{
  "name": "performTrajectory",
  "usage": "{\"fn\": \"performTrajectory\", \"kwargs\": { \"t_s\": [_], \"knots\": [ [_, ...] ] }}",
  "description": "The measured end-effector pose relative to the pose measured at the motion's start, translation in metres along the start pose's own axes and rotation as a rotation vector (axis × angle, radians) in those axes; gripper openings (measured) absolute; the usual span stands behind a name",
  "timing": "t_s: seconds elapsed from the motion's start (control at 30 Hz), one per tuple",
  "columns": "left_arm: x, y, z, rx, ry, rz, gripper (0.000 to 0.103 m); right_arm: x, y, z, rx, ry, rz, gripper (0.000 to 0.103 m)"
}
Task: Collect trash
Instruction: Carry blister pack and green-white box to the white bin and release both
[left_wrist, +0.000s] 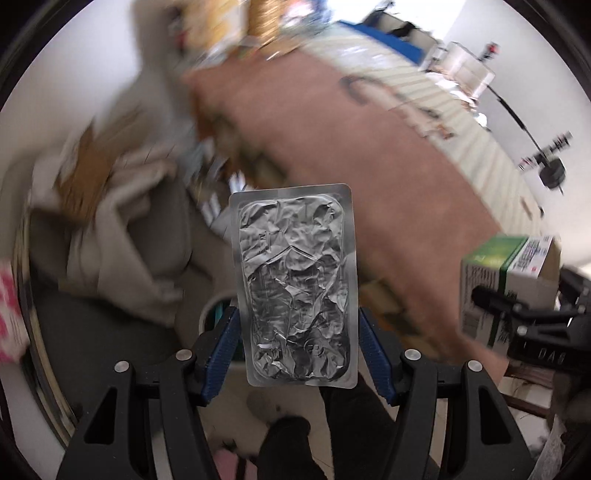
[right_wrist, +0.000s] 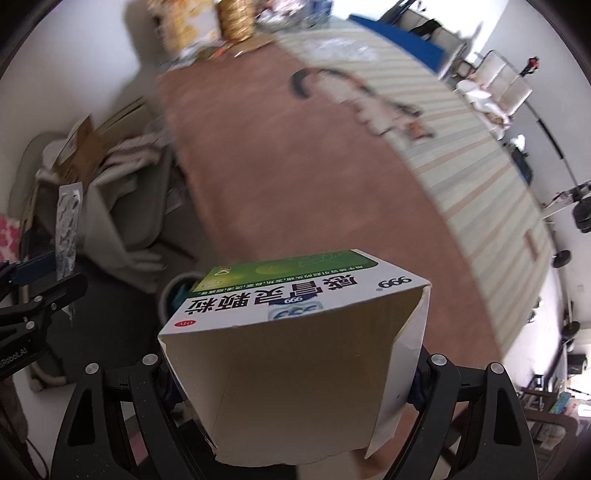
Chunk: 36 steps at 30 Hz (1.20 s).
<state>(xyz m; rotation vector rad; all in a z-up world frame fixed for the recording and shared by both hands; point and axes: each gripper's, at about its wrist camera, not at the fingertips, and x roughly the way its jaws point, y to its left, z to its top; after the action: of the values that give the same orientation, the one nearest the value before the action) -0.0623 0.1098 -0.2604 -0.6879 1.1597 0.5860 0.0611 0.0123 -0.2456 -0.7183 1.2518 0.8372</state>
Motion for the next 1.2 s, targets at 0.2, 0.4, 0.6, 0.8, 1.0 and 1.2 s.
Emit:
{"fn": "performTrajectory", "kwargs": {
  "t_s": [0.2, 0.4, 0.6, 0.8, 1.0, 1.2],
  "knots": [
    [0.078, 0.097, -0.047, -0.271, 0.116, -0.060, 0.061, 0.109, 0.066, -0.029, 0.048, 0.167, 0.136, 0.089],
    [0.206, 0.174, -0.080, -0.489, 0.201, -0.145, 0.061, 0.252, 0.100, -0.038, 0.126, 0.281, 0.223, 0.089],
    [0.329, 0.220, -0.107, -0.601, 0.244, -0.208, 0.071, 0.397, 0.120, -0.040, 0.168, 0.370, 0.310, 0.090],
    [0.378, 0.246, -0.128, -0.616, 0.245, -0.122, 0.100, 0.483, 0.143, -0.047, 0.104, 0.399, 0.358, 0.103],
    [0.366, 0.256, -0.152, -0.601, 0.211, 0.071, 0.100, 0.483, 0.156, -0.059, -0.054, 0.359, 0.225, 0.103],
    [0.327, 0.247, -0.161, -0.581, 0.203, 0.147, 0.100, 0.452, 0.167, -0.064, -0.147, 0.309, 0.130, 0.103]
  ]
}}
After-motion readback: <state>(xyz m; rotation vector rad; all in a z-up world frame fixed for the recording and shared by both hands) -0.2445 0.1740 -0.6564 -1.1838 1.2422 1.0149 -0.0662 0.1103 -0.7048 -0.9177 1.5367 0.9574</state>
